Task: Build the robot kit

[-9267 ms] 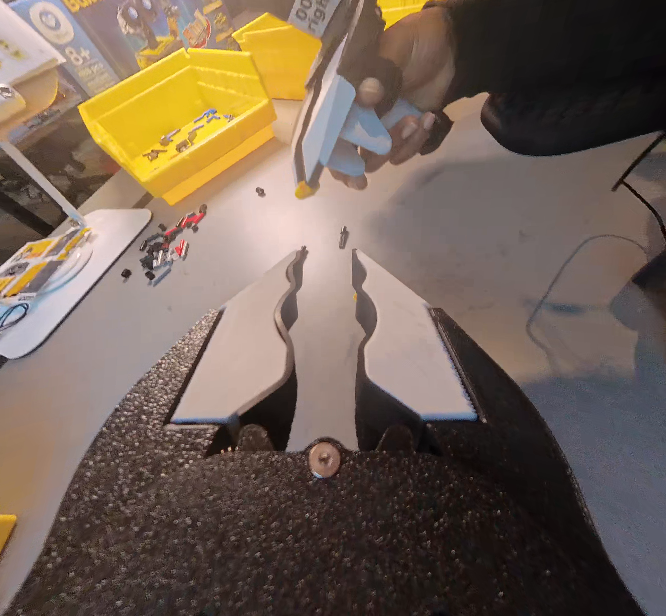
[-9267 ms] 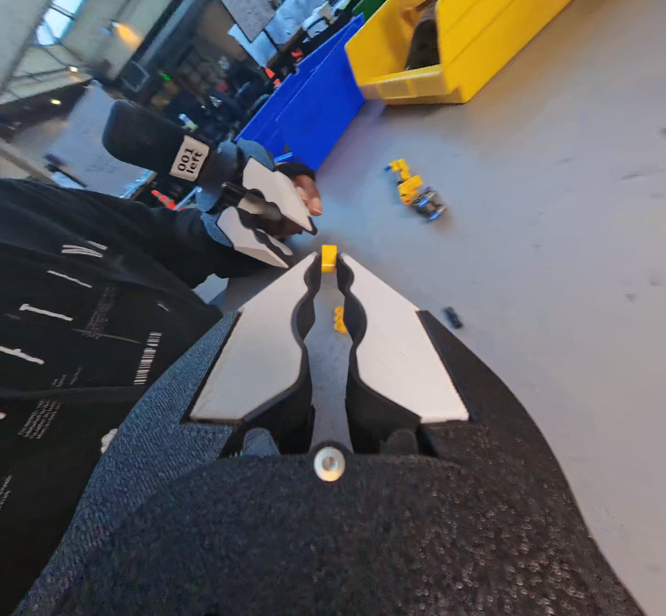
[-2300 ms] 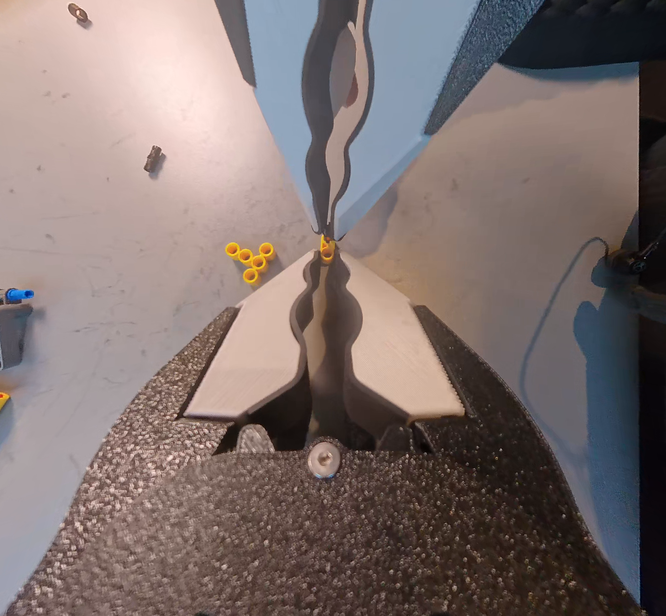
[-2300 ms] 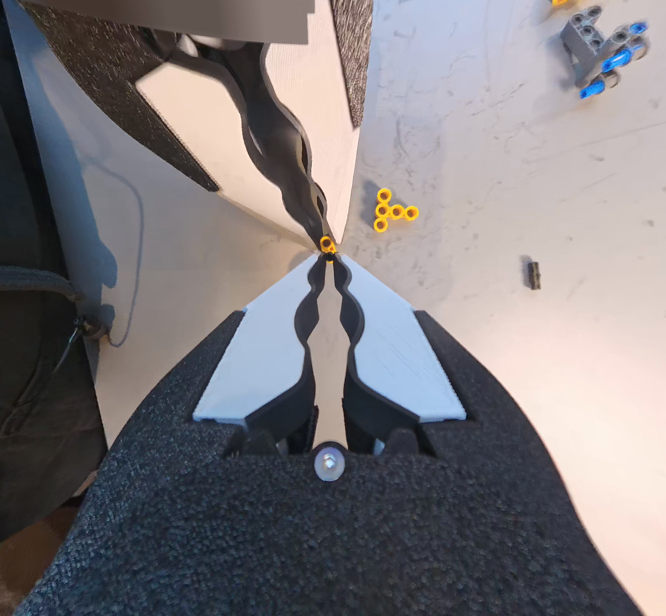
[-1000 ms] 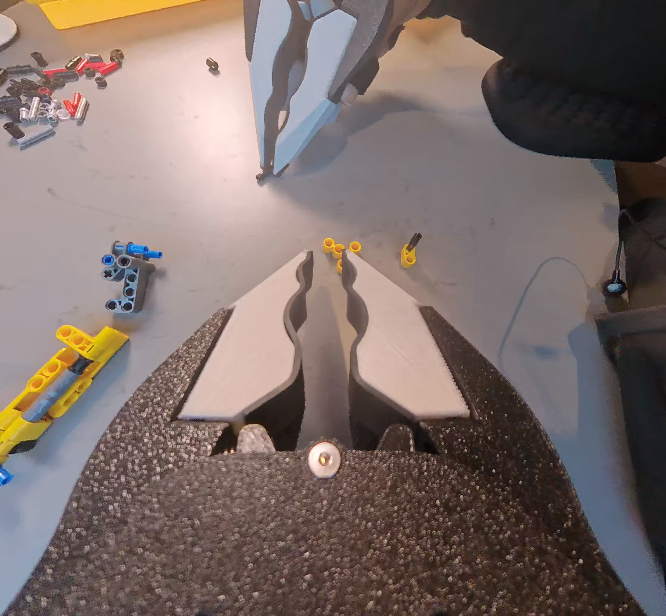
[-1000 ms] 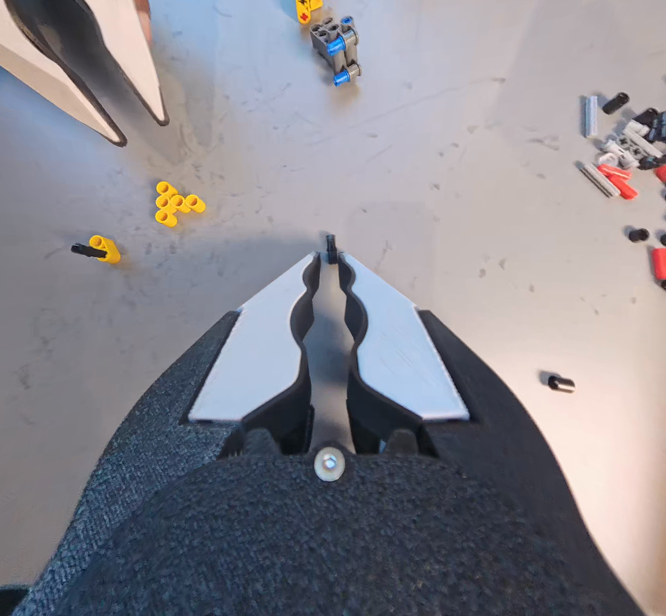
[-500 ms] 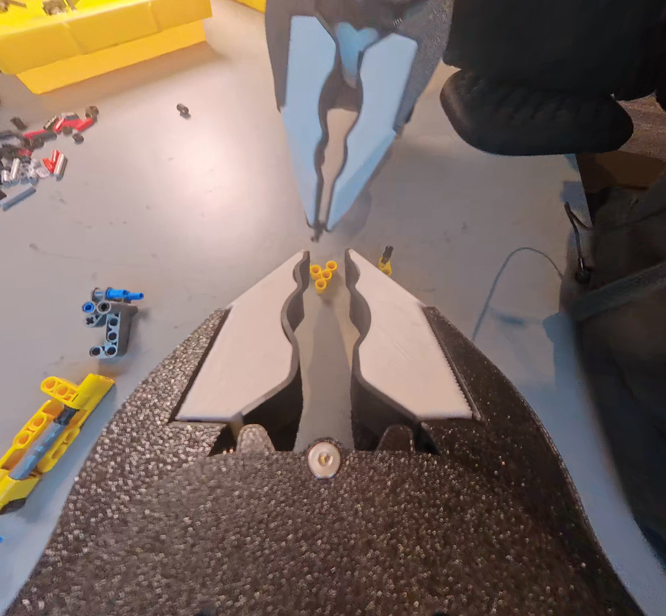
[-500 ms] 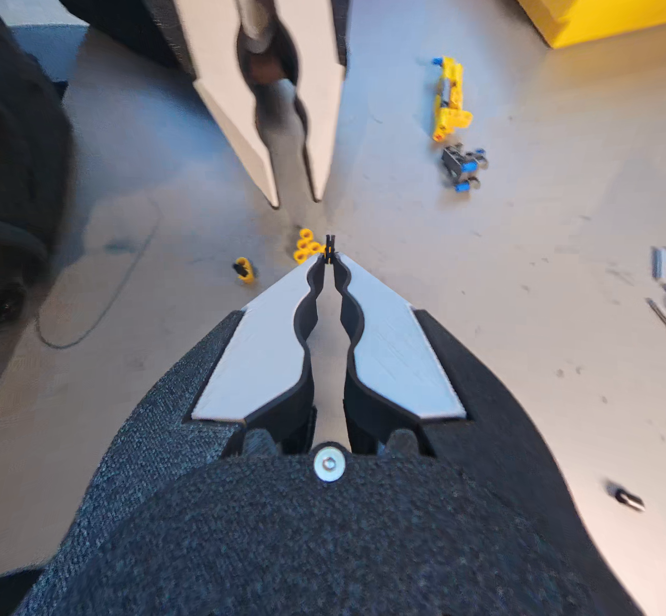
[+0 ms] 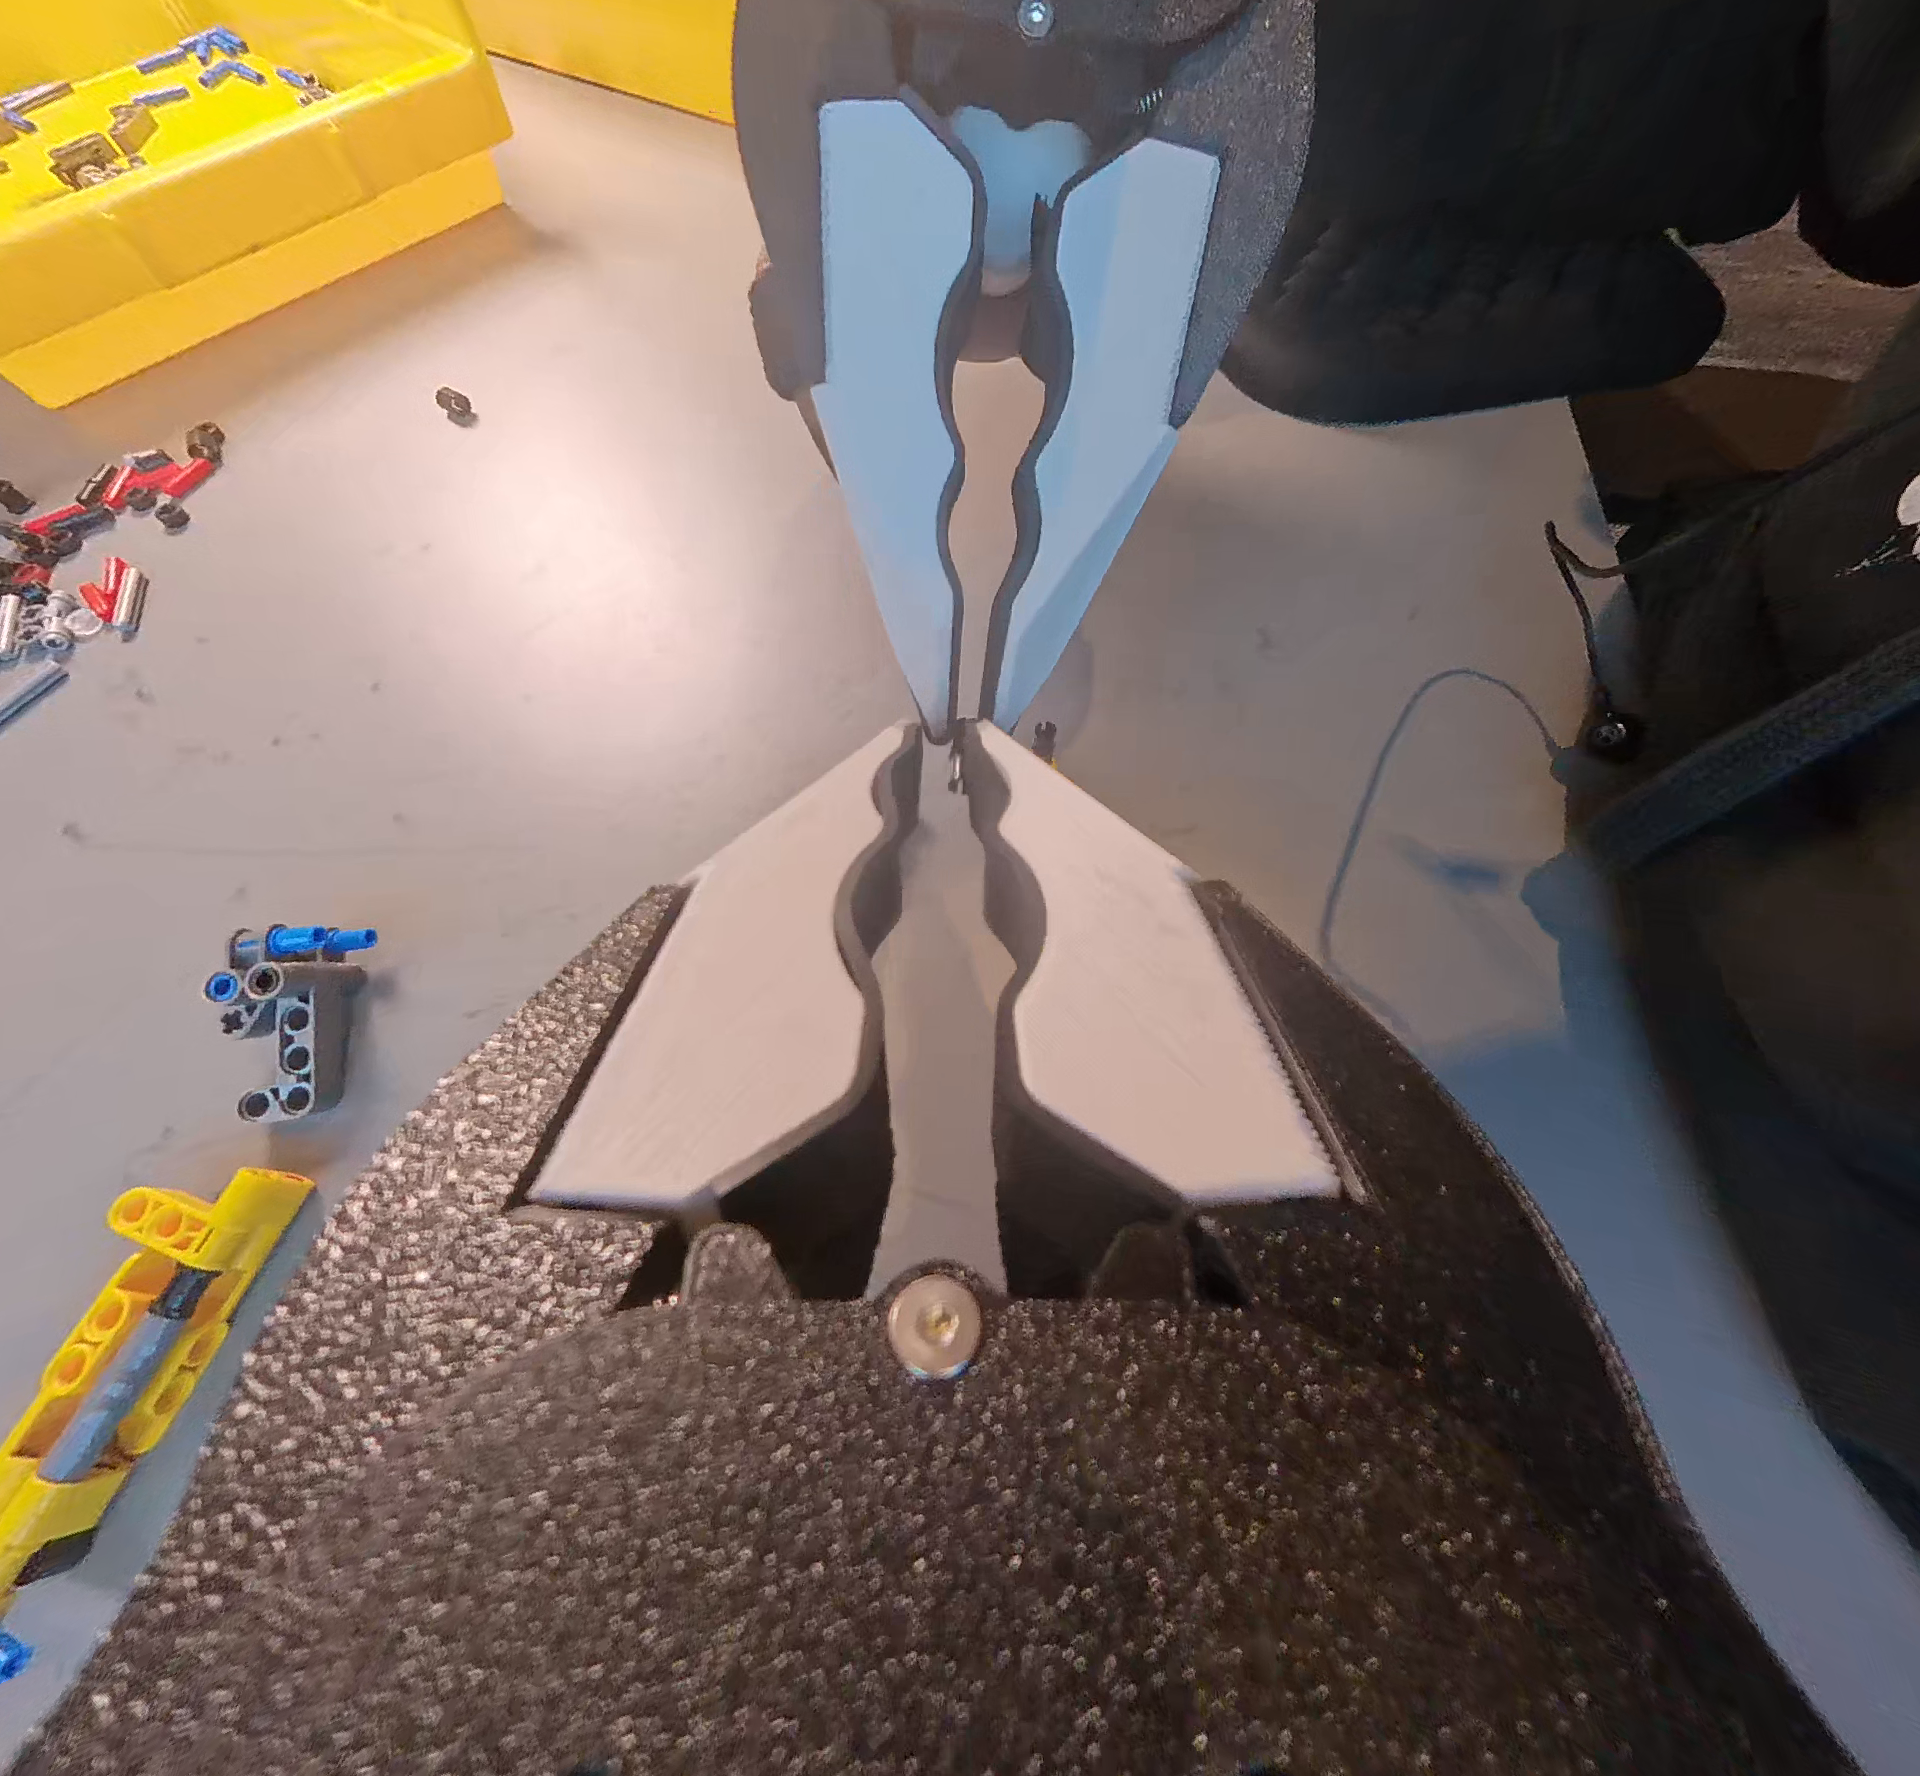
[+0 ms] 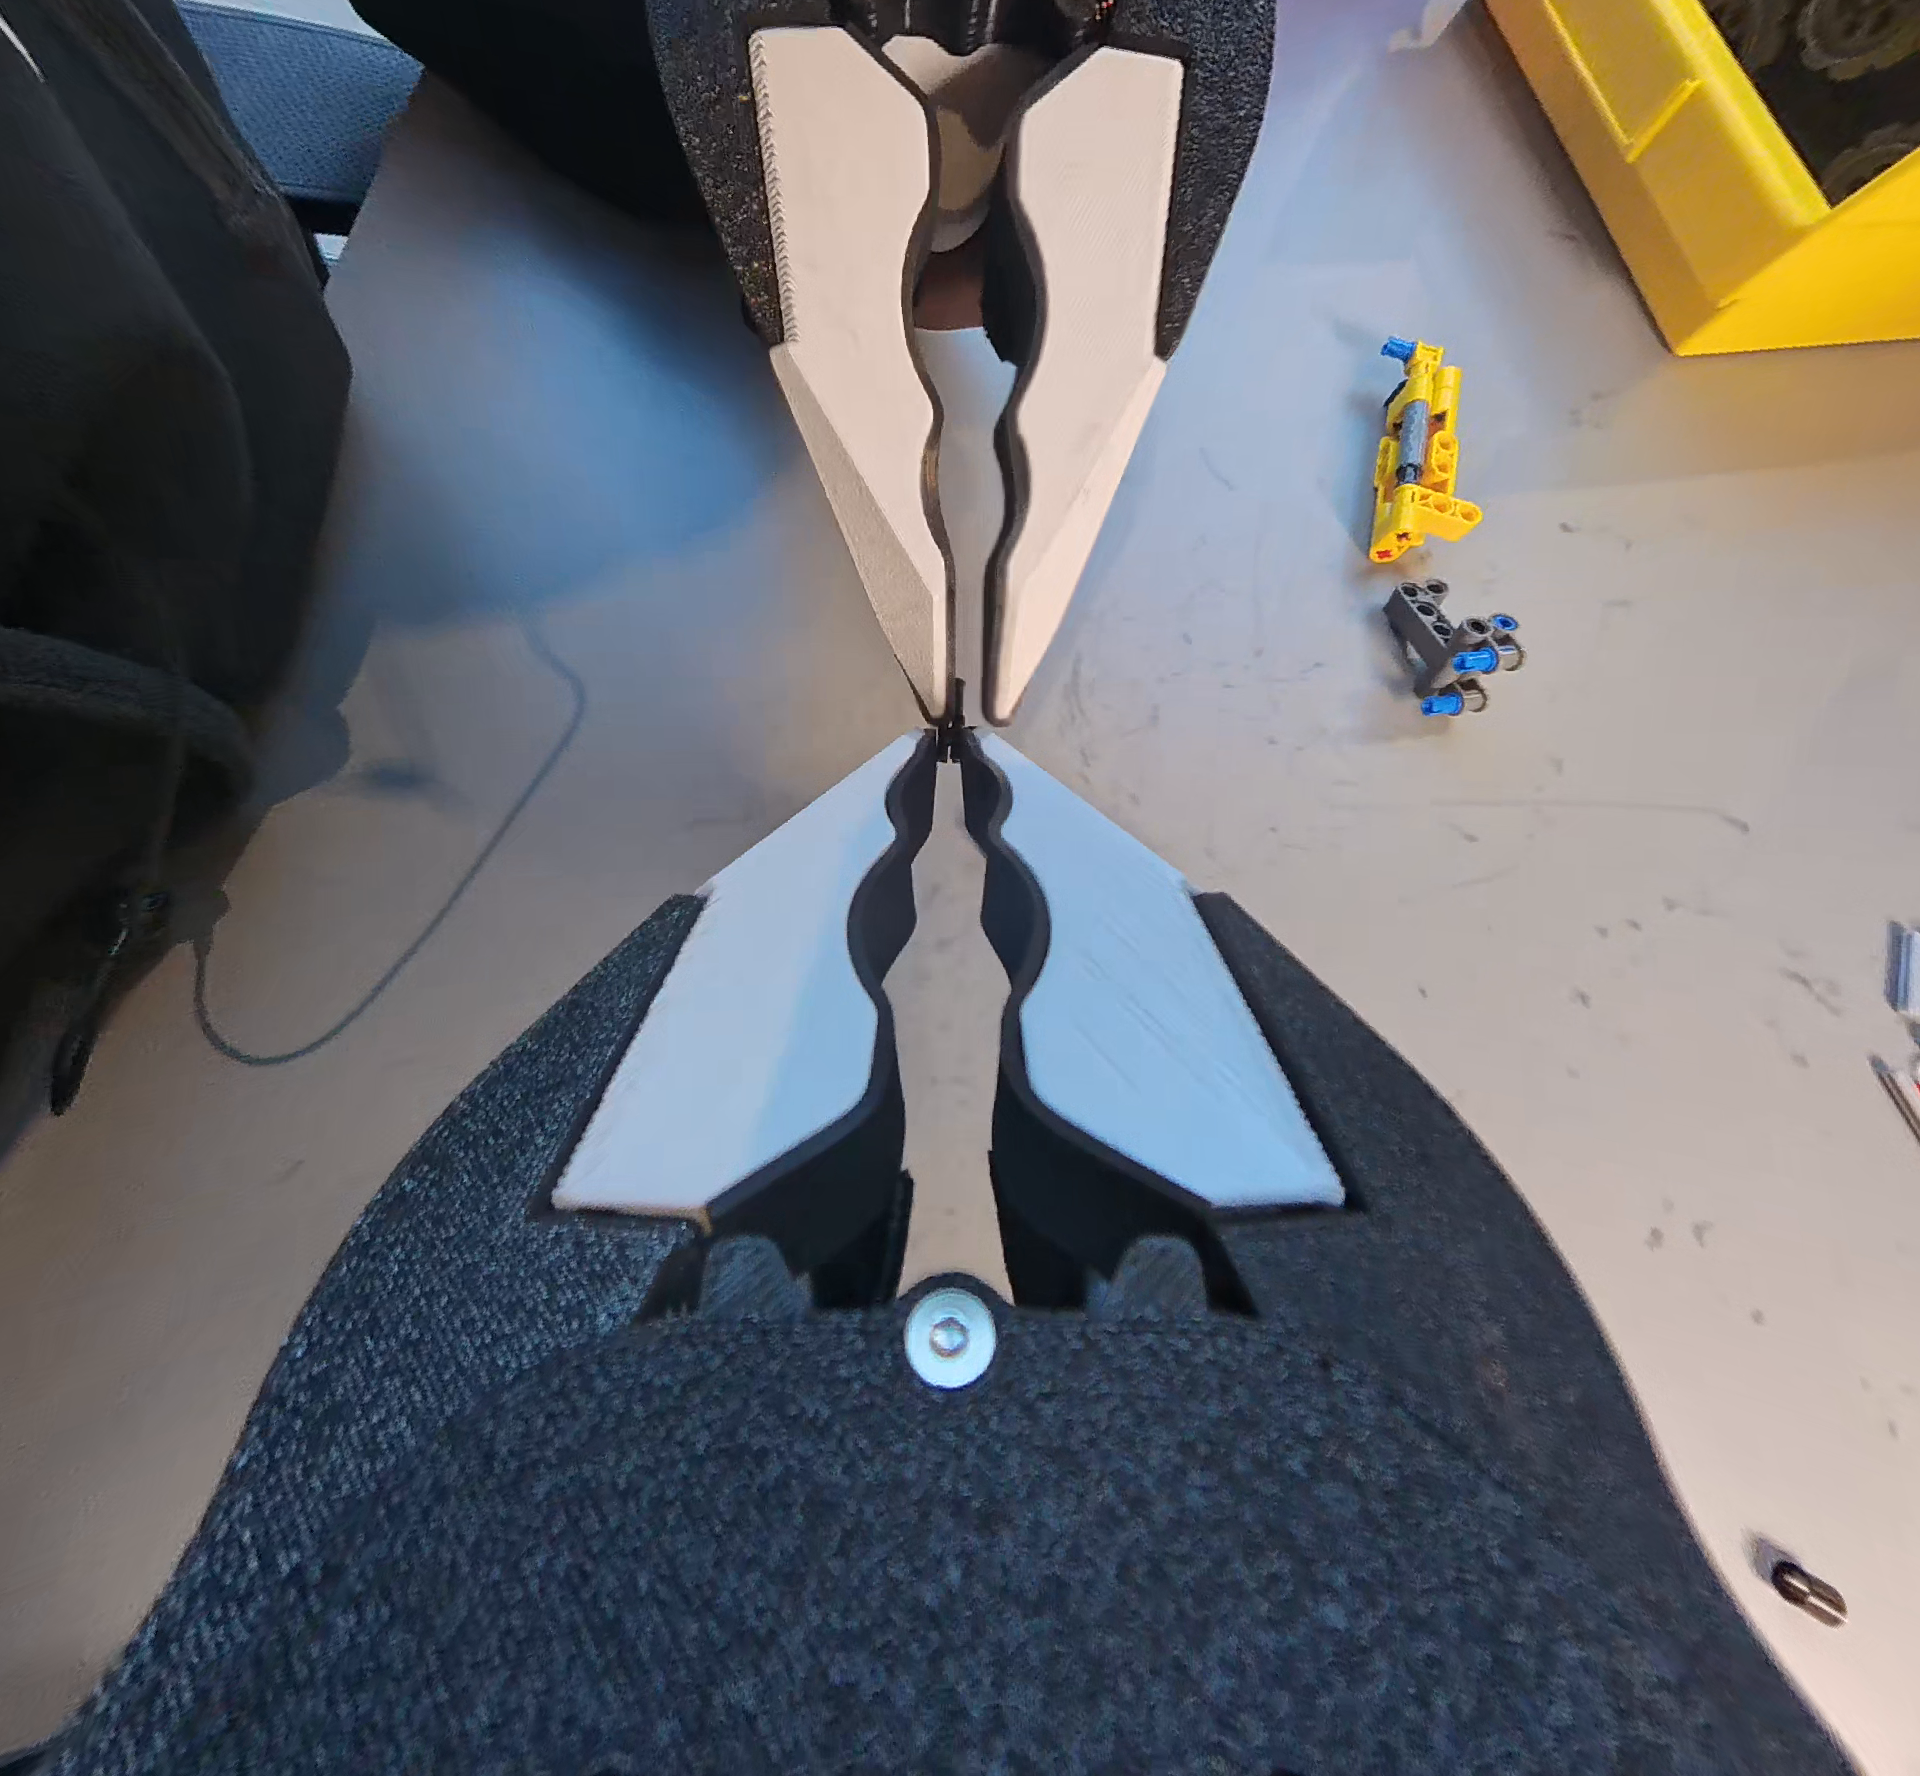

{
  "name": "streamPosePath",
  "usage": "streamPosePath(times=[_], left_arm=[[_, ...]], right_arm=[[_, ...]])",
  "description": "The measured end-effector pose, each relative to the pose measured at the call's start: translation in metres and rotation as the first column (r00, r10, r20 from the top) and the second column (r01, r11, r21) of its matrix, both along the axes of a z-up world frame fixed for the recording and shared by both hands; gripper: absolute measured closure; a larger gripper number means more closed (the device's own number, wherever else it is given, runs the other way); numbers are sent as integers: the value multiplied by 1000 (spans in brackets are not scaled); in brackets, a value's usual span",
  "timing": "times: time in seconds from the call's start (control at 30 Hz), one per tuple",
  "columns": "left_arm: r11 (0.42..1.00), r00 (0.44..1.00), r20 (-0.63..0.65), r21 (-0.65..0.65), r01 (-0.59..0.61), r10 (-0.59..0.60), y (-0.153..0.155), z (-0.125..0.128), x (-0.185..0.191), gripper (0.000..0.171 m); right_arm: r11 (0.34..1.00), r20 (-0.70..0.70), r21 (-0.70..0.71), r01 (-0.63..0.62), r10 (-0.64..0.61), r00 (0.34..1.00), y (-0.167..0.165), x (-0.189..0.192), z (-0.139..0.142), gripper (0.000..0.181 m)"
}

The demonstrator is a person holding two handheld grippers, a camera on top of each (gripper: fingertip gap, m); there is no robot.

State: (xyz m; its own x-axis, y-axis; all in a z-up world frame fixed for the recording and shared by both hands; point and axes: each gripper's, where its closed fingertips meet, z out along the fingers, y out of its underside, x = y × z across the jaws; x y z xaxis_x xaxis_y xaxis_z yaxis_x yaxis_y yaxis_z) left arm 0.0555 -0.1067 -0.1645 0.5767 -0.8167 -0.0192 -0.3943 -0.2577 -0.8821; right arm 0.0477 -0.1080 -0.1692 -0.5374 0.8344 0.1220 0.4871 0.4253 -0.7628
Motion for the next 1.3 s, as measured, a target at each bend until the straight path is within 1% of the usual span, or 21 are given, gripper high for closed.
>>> streamPosePath(times=[0.23, 0.33, 0.4, 0.5, 0.53, 0.73, 0.93, 1.0, 1.07, 1.1, 1.2, 1.3], left_arm=[[1000, 1000, -3, -9, 19, -19, -3, -1, 3, 167], [1000, 1000, 9, -7, 15, -15, -2, 2, 1, 171], [1000, 1000, 19, -6, 9, -9, -1, 3, -1, 171], [1000, 1000, 26, -1, 1, -1, 0, 5, -3, 162], [1000, 1000, 27, -4, 2, -2, -1, 4, -3, 161], [1000, 1000, 5, -10, 14, -14, -2, 0, 1, 167], [999, 999, 38, -18, 28, -27, -4, 4, 1, 167], [999, 997, 69, -21, 39, -37, -6, 8, 2, 167], [997, 988, 148, -45, 59, -52, -8, 16, 3, 167], [995, 976, 208, -62, 77, -63, -10, 22, 3, 168], [984, 919, 383, -99, 146, -98, -16, 41, 5, 168], [975, 875, 469, -111, 194, -121, -21, 51, 7, 168]], right_arm=[[1000, -9, 9, -9, 9, 1000, -3, 2, -1, 177], [1000, -23, 5, -6, 6, 1000, -2, 1, 2, 177], [1000, -35, 5, -1, 1, 999, 0, 1, 5, 177], [1000, -41, 5, 7, -7, 999, 3, 1, 6, 177], [1000, -45, 4, 9, -9, 999, 3, 1, 7, 177], [1000, -46, 19, 2, -1, 999, 1, 1, 6, 177], [1000, -64, -14, -10, 9, 998, -1, 1, 11, 177], [999, -84, -38, -19, 16, 996, -2, 2, 15, 177], [997, -118, -74, -34, 25, 993, -5, 3, 22, 177], [995, -146, -92, -42, 28, 989, -6, 3, 27, 177], [990, -244, -119, -81, 49, 968, -13, 3, 48, 176], [989, -293, -106, -105, 70, 954, -18, 5, 58, 176]])
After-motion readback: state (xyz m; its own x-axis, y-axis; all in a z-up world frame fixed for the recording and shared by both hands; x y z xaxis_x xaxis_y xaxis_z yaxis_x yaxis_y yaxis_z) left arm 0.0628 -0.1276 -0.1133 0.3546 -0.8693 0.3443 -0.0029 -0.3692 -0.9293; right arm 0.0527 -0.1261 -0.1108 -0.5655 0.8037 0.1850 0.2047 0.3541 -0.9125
